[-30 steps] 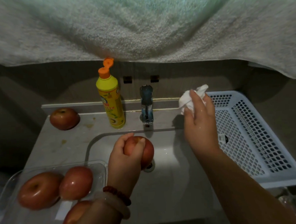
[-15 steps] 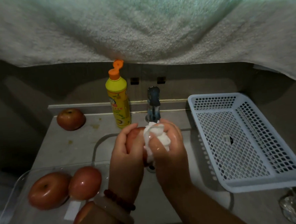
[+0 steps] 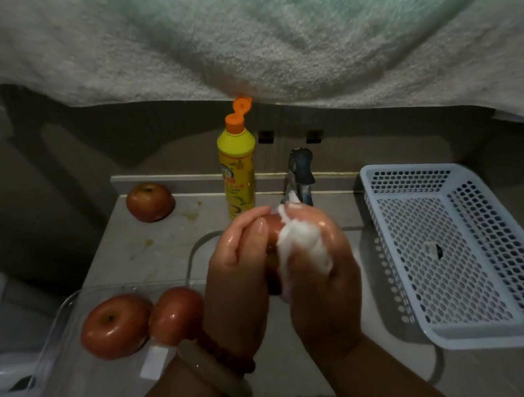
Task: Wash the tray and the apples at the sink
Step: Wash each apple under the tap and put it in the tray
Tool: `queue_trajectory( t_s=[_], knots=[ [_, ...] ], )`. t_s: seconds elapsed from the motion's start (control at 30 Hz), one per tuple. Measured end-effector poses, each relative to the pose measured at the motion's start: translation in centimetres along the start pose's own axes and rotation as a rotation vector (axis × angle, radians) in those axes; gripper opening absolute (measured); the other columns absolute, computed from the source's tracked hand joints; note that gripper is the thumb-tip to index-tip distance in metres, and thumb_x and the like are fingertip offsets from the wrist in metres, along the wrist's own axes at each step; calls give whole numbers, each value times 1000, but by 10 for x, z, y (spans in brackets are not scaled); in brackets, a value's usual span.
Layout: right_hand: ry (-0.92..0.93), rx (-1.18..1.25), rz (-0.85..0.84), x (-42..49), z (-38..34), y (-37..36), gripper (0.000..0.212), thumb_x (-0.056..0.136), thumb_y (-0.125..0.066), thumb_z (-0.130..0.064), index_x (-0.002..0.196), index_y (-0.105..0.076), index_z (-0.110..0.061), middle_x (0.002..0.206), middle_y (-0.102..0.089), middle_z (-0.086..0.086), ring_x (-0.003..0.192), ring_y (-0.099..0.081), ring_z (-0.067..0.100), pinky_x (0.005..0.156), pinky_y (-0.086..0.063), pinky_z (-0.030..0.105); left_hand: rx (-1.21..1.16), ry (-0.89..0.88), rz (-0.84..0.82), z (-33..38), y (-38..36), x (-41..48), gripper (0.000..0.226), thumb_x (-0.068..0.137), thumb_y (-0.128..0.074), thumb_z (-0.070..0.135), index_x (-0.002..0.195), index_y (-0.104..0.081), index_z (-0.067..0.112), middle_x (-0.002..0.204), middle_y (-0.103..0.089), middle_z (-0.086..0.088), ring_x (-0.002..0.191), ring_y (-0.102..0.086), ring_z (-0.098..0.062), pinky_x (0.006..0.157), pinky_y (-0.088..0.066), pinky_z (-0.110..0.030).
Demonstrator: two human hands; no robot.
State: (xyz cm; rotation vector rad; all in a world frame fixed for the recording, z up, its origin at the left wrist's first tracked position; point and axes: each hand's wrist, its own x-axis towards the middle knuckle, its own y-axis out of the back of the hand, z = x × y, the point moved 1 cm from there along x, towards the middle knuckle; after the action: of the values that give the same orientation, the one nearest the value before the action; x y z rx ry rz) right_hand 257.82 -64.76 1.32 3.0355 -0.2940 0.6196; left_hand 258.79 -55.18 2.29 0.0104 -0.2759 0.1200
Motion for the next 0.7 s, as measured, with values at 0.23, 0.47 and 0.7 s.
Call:
queue_trajectory(
  t_s=[0.23, 0.47, 0.7],
  knots=[
    [-351, 275, 93, 15, -5, 2, 29, 79, -58, -44, 96, -66, -21, 83, -68, 1, 79, -67, 18, 65, -54, 31, 45, 85, -132, -13, -1, 6, 29, 84, -37, 58, 108, -53, 51, 117, -57, 10, 104, -61, -12, 79, -55, -31],
    [498, -421, -114, 2, -6, 3, 34, 95, -51, -36, 116, -56, -10, 122, -58, 6, 121, -54, 20, 102, -44, 43, 506, -356, -37, -10, 0, -10, 47, 104, -24, 46, 119, -43, 6, 121, -52, -4, 108, -48, -19, 109, -28, -17],
    [-466, 652, -3, 16, -13, 1, 41, 67, -61, -45, 105, -70, -32, 103, -73, 4, 96, -69, 27, 77, -58, 45, -156, 202, 16, 14, -3, 2, 27, 65, -54, 55, 92, -55, 55, 100, -61, 26, 91, -66, -8, 64, -58, -35]
  ],
)
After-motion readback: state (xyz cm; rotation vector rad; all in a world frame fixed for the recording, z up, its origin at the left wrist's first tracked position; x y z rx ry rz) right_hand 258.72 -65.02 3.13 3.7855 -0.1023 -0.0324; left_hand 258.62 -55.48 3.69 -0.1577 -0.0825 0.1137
